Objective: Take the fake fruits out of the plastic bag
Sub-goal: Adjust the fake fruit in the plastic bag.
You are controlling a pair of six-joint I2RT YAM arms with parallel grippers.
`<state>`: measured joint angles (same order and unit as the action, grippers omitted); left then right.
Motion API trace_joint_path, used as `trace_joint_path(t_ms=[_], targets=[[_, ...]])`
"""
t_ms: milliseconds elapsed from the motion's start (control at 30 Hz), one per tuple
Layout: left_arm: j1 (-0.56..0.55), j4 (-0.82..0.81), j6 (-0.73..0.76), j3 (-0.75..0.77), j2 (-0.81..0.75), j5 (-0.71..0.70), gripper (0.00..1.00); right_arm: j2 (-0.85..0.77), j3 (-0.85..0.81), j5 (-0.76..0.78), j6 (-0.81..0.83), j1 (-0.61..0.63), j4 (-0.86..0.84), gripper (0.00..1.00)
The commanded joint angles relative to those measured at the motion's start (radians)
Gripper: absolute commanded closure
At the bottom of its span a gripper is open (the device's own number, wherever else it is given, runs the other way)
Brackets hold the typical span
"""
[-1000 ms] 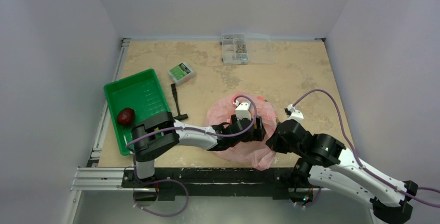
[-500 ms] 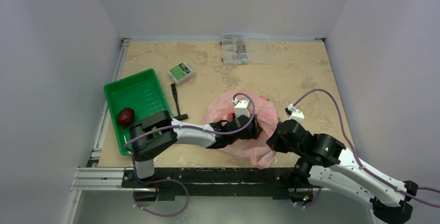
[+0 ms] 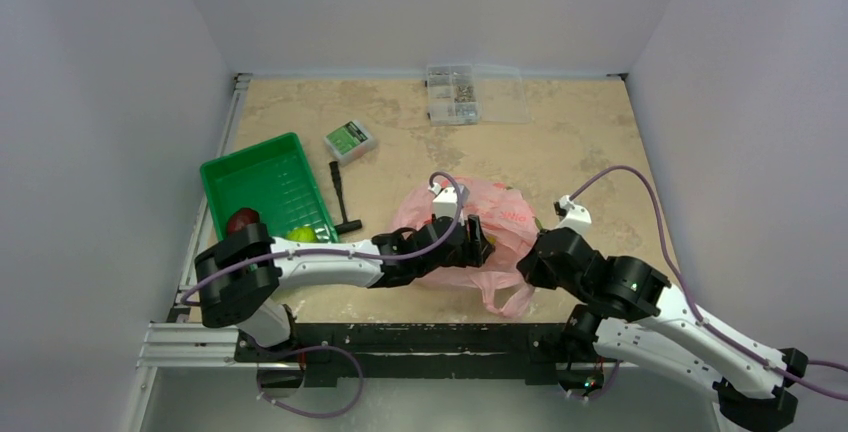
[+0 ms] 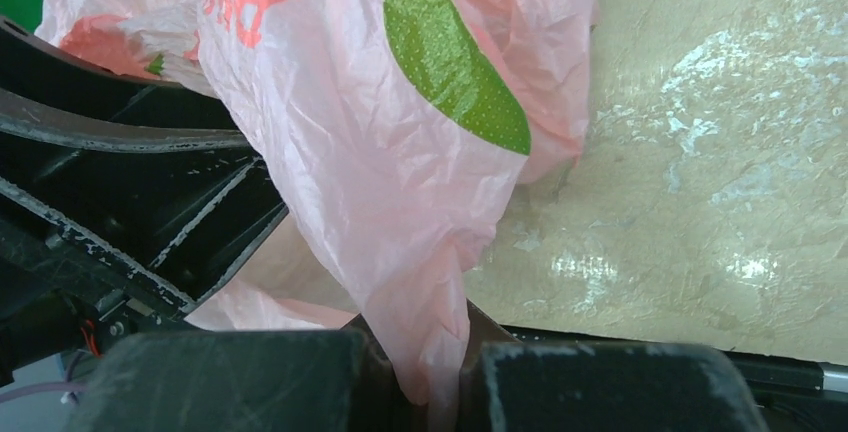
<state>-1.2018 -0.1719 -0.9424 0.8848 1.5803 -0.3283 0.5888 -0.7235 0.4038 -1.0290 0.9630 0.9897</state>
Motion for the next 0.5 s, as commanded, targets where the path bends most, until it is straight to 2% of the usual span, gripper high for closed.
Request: trace_joint_path(t_ms=[0,133,333,467], targets=[[0.005,0.073,-0.014,-0.009,-0.059,-0.029,0.78,-0.001,-0.040,0.046,0.017,0.003,0.013,1.00],[0.009,0.120,-0.047,0.004,-0.034,-0.059,0.75,-0.009,-0.033,0.009,0.021,0.004,0.003,1.00],[0.003,0.215,-0.084,0.001,0.064,-0.101,0.61,-0.004,0.008,-0.066,0.027,0.003,-0.032,1.00],[0.002,0.128,-0.091,-0.038,0.062,-0.085,0.38,0.003,0.045,-0.109,0.033,0.003,-0.046,1.00]])
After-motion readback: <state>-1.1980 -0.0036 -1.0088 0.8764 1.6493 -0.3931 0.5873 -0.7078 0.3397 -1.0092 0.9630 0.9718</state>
